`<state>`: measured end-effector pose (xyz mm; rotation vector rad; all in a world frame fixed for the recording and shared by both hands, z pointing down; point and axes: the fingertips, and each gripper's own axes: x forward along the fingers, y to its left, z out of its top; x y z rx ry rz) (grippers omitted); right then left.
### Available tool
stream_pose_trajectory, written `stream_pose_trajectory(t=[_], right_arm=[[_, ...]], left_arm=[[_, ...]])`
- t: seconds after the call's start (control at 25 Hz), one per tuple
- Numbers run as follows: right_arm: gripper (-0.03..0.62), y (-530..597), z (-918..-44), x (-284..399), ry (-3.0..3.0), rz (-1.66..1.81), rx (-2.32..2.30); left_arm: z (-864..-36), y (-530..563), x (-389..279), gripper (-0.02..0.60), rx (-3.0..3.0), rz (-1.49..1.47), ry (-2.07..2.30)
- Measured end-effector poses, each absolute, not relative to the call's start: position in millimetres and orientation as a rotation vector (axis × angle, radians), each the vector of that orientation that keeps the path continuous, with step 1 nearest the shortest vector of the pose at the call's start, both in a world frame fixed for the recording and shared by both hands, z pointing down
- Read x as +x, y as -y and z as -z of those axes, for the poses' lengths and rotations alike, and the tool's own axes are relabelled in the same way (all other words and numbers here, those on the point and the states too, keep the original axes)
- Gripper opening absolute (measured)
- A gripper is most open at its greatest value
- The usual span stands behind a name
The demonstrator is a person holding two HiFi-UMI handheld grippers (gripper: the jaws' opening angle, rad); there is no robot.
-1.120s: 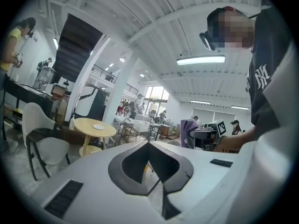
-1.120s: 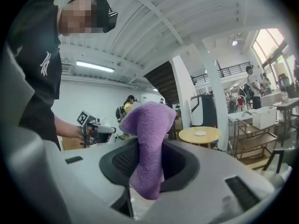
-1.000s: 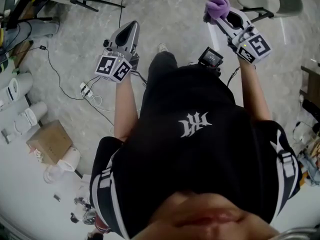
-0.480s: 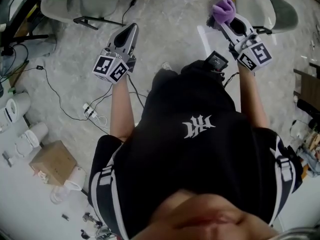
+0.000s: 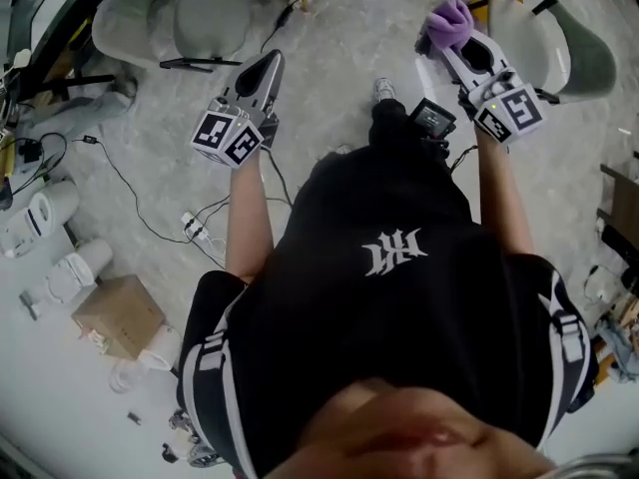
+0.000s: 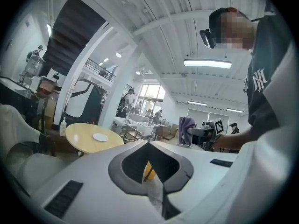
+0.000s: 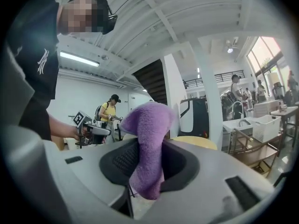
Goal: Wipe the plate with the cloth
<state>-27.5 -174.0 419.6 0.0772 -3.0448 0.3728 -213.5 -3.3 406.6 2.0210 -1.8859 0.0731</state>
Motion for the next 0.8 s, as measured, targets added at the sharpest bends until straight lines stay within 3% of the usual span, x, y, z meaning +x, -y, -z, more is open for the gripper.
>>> stream_pose_trajectory(t=[0.44, 0.8], right_arm=[[0.114, 335, -429, -106, 3.081, -0.406, -0.131], [0.114, 355, -463, -113, 3.056, -0.468, -0.153]], left_arm=[[-388, 142, -264, 0.006, 1.874, -0.067, 1.994], [-405, 166, -262, 0.006, 1.841, -0.112, 1.969]])
